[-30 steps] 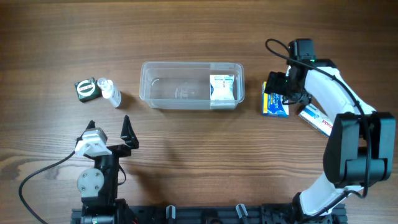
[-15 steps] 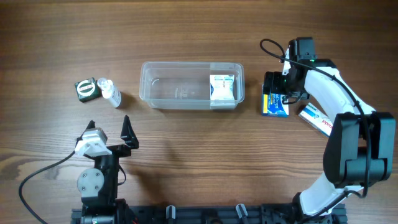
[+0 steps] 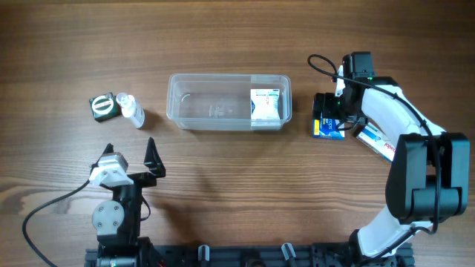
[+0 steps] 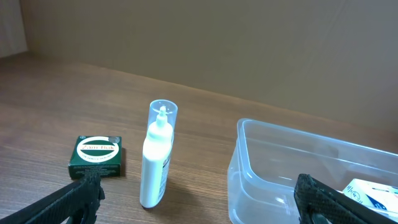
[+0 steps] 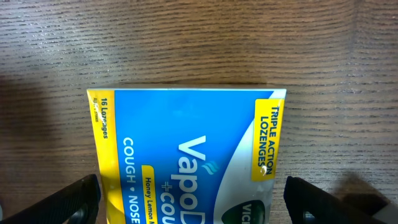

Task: Pack container
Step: 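Move right gripper back and grasp the blue VapoDrops box, then carry the VapoDrops box into the container and release it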

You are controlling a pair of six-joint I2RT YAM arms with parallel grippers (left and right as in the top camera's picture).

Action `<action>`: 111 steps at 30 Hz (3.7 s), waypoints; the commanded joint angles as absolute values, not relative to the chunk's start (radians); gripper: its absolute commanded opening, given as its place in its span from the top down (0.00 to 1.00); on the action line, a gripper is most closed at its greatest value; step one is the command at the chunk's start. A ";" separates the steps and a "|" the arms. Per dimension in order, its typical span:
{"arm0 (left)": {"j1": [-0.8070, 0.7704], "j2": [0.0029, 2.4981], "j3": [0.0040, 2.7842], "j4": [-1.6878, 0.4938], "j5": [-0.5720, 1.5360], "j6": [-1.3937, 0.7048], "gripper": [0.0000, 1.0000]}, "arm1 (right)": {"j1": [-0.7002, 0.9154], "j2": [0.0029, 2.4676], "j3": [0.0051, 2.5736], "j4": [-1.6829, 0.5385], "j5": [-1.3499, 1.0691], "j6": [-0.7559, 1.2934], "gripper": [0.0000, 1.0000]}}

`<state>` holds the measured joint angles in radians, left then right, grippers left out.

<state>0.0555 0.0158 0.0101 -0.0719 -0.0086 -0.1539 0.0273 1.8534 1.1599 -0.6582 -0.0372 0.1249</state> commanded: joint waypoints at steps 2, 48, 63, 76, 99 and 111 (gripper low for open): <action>0.063 0.014 0.006 -0.073 0.000 -0.135 0.00 | 0.028 1.876 1.132 -0.632 -0.059 0.084 0.05; 0.063 0.014 0.006 -0.073 0.000 -0.135 0.00 | 0.213 1.447 1.199 -0.561 -0.426 0.292 0.28; 0.063 0.014 0.006 -0.073 0.000 -0.135 0.00 | 0.395 1.666 1.198 -0.465 -0.141 0.447 0.29; 0.063 0.014 0.006 -0.073 0.000 -0.135 0.00 | 0.395 1.698 1.198 -0.450 -0.133 0.417 0.22; 0.063 0.014 0.006 -0.073 0.000 -0.135 0.01 | 0.396 1.671 1.200 -0.470 -0.174 0.408 0.14; 0.063 0.014 0.006 -0.073 0.000 -0.135 0.00 | 0.396 1.662 1.222 -0.465 -0.183 0.387 0.15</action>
